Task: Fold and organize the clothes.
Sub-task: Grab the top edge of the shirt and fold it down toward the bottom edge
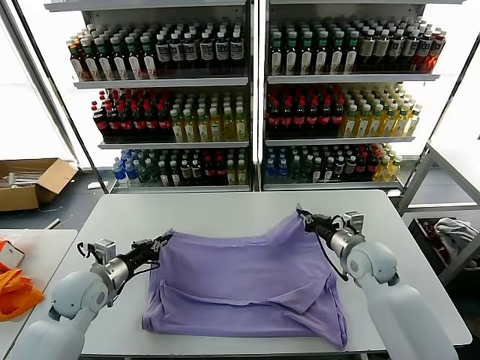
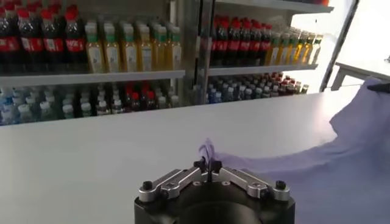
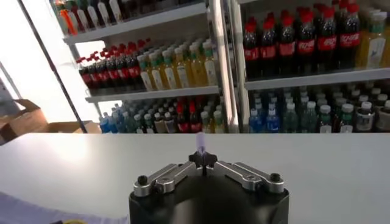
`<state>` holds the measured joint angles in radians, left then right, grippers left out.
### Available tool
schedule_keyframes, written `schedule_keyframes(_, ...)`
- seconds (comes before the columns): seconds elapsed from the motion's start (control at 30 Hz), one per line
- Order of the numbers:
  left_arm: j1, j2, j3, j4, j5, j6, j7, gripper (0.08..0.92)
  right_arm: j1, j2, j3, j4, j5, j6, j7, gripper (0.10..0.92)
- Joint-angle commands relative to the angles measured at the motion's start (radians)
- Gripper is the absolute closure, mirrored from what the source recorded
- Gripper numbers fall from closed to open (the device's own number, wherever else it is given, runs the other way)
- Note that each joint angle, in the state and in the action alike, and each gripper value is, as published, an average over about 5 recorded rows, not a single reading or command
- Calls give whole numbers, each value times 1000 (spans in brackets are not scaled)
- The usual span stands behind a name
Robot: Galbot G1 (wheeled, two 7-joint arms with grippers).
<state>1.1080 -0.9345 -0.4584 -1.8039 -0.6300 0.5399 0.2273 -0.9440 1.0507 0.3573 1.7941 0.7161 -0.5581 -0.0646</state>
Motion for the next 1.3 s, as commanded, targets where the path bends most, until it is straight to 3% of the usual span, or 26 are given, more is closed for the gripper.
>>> schedule_keyframes(0.03, 256, 9, -118, -267, -5, 4, -26, 897, -406, -61, 222, 367, 41, 5, 21, 918)
schedule_keyframes(0.37, 455, 32, -193, -312, 63, 32, -14, 897, -727, -7, 273, 460, -21, 52, 37, 918)
schedule_keyframes(0.7, 492, 7, -181, -314, 184, 27, 2, 894, -730, 21, 249, 455, -101, 92, 75, 913)
schedule_keyframes(0.8, 490, 7, -213, -334, 181, 31, -5, 850, -720, 20, 268, 457, -116, 145, 50, 866)
schedule_keyframes(1.03, 519, -23, -285, -371, 149, 18, -80, 649, -689, 66, 345, 399, -248, 349, 2, 662)
schedule_keyframes(1.3, 620, -203, -204, -428, 50, -87, -308, 424, -725, 119, 450, 374, -213, 427, -14, 437)
